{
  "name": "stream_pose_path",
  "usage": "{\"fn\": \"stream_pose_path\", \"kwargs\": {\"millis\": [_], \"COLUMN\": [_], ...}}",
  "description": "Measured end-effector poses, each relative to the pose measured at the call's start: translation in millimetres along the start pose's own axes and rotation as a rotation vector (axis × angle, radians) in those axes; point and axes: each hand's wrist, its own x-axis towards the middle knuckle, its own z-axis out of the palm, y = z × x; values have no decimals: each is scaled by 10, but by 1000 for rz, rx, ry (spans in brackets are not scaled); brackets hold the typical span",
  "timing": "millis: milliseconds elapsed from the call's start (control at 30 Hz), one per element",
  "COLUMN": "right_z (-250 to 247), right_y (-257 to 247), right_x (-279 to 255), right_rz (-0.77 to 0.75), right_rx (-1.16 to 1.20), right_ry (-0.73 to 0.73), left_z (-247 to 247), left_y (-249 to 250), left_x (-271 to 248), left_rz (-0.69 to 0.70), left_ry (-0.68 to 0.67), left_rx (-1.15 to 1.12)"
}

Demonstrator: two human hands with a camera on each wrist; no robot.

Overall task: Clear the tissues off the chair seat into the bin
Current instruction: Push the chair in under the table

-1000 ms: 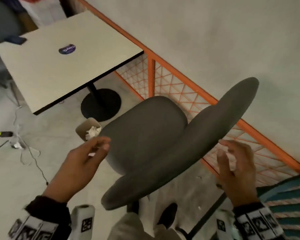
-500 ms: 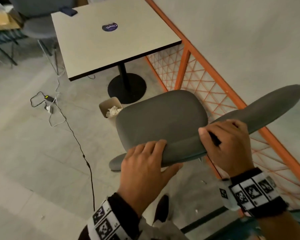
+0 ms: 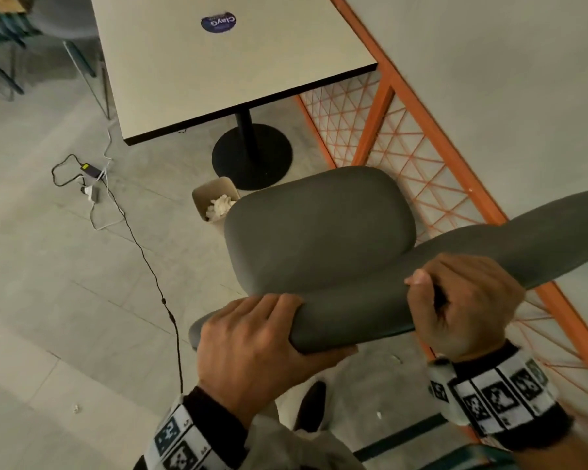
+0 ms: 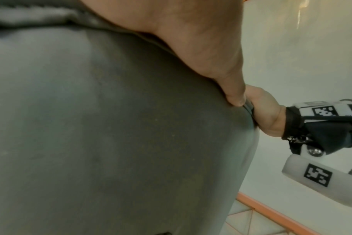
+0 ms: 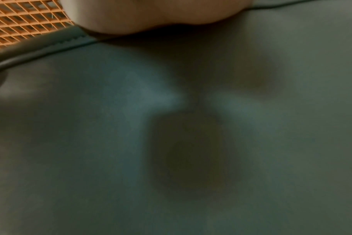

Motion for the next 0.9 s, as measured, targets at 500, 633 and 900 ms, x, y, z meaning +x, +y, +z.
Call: {"fn": "stream_pose_path", "kwargs": {"millis": [500,633,900], "right_z": [680,892,1048], "right_y": [147,151,61], "right_x": [1008,1282,1396], "right_rz": [-31,-31,-22], "right_rx": [-55,-59,-54], "right_ry": [11,-10,57], "left_z": [42,32,74], "left_y": [-560,-775,-1026], "left_x": [1033,1293,1441], "left_rz": [-62,-37,6], "left_ry": [90,105,172], "left_rx": [76,118,168]}}
